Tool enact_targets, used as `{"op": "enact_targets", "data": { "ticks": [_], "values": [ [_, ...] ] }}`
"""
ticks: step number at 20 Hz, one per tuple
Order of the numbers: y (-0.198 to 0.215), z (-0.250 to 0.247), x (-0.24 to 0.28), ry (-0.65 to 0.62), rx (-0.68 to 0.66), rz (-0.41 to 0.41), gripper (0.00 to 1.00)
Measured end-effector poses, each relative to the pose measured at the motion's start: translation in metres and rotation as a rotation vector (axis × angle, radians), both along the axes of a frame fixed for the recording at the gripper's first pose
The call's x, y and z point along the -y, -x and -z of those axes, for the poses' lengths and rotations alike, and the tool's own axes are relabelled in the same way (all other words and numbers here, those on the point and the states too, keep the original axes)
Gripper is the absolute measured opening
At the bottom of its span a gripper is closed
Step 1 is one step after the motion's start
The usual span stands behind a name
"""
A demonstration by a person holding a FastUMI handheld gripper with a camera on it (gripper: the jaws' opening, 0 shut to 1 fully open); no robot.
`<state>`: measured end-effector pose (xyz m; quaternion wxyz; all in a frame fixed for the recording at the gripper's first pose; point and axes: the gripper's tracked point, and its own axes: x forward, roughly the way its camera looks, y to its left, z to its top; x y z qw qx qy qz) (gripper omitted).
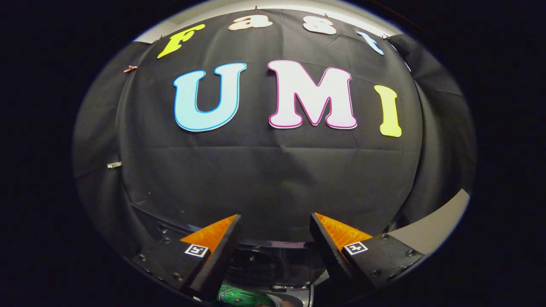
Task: Put the clothes into the washing machine and then close the washing machine lid.
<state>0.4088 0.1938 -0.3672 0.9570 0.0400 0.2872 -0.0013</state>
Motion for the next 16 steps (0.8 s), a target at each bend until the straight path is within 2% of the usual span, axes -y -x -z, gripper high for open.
{"op": "enact_targets", "data": {
  "ticks": [6,9,16],
  "values": [
    [0.003,0.001,-0.001,0.008,-0.012,-0.009,1.00],
    [0.009,0.002,-0.001,-0.039,-0.080,-0.003,1.00],
    [0.041,-0.007,-0.002,-0.035,-0.161,-0.016,1.00]
  ]
}}
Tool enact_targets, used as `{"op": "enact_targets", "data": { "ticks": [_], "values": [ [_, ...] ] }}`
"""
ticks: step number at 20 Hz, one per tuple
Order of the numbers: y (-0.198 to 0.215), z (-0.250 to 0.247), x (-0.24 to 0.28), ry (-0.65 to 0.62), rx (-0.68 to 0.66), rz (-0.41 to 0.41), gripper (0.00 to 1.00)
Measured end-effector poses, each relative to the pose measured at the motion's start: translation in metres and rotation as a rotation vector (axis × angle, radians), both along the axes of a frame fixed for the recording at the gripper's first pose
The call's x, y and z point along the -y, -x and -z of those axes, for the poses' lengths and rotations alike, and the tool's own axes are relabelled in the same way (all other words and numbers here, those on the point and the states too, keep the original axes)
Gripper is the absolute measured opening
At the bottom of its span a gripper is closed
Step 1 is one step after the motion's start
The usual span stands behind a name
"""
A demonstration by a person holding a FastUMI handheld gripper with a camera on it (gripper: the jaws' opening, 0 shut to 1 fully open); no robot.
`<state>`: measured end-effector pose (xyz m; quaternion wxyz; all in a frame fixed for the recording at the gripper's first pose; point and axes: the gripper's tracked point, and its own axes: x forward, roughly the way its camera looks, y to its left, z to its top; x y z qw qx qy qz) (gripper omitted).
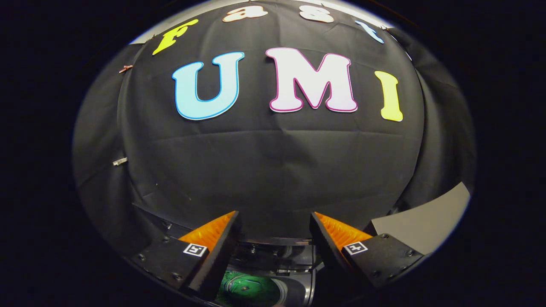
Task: Put the clothes into the washing machine and then close the washing machine lid.
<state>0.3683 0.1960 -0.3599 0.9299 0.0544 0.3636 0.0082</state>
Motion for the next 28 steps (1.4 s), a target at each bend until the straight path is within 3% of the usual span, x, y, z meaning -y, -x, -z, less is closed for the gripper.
{"op": "enact_targets", "data": {
  "ticks": [6,14,20,28],
  "values": [
    [0.053,-0.012,-0.005,-0.002,-0.064,0.001,1.00],
    [0.135,0.005,-0.006,0.009,-0.252,-0.064,1.00],
    [0.164,-0.037,-0.014,0.018,-0.166,-0.120,0.99],
    [0.188,-0.091,0.001,0.016,-0.057,-0.134,0.99]
  ]
}}
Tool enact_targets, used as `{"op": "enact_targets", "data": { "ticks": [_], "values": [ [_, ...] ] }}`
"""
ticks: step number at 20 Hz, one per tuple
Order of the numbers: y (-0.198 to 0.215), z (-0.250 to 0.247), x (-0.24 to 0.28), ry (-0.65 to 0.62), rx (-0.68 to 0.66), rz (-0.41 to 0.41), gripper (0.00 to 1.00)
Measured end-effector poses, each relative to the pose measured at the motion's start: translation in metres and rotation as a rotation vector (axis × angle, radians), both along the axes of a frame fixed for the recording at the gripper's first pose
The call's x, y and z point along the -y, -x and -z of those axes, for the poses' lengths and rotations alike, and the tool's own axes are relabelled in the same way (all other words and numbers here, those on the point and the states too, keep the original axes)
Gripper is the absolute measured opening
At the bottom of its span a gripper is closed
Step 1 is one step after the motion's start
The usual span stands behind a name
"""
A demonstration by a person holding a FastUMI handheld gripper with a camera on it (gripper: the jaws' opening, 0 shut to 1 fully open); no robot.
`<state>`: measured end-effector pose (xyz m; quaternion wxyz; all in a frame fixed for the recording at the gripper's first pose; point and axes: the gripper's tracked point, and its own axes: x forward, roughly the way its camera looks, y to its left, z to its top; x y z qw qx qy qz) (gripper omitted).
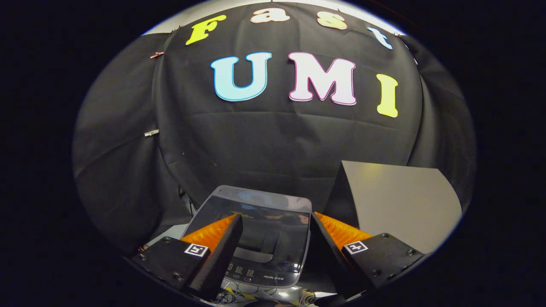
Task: Put the clothes into the washing machine and then close the washing machine lid.
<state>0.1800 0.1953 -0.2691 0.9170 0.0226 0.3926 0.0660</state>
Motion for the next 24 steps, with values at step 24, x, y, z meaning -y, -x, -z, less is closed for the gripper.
{"op": "enact_targets", "data": {
  "ticks": [24],
  "values": [
    [0.126,-0.216,0.154,-0.007,0.590,0.117,0.98]
  ]
}}
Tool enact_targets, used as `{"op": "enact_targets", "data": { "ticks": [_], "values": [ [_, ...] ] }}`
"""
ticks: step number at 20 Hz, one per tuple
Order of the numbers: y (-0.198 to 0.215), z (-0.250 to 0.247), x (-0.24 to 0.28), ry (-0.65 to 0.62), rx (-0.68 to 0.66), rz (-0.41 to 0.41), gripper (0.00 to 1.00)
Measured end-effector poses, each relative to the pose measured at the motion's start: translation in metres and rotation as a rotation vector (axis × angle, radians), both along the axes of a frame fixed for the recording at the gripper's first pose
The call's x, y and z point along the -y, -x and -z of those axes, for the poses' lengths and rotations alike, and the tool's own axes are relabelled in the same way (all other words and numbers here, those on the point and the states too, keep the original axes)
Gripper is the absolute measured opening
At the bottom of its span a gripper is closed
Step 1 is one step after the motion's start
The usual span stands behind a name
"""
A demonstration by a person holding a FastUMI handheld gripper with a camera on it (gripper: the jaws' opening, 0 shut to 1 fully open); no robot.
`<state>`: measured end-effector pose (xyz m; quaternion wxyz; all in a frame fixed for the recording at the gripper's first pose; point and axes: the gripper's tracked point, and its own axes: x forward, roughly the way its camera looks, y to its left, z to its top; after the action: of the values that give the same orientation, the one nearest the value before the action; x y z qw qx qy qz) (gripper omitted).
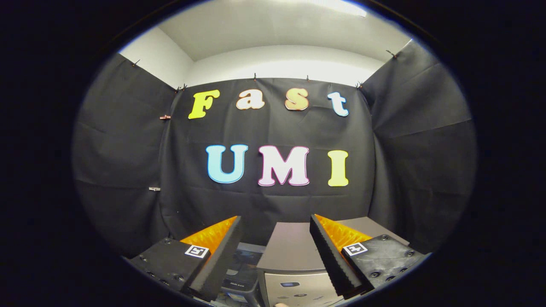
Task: Put the clothes into the washing machine and then close the washing machine lid.
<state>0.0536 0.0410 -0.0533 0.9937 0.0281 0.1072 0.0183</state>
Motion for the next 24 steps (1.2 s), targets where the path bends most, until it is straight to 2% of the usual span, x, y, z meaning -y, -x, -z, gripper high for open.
{"op": "enact_targets", "data": {
  "ticks": [6,12,18,24],
  "values": [
    [0.050,0.000,0.022,0.017,0.034,0.019,0.98],
    [0.086,0.009,0.019,0.009,0.058,-0.018,0.98],
    [0.101,0.014,0.020,0.003,0.073,-0.040,0.98],
    [0.099,0.008,0.027,-0.018,0.091,-0.026,0.98]
  ]
}}
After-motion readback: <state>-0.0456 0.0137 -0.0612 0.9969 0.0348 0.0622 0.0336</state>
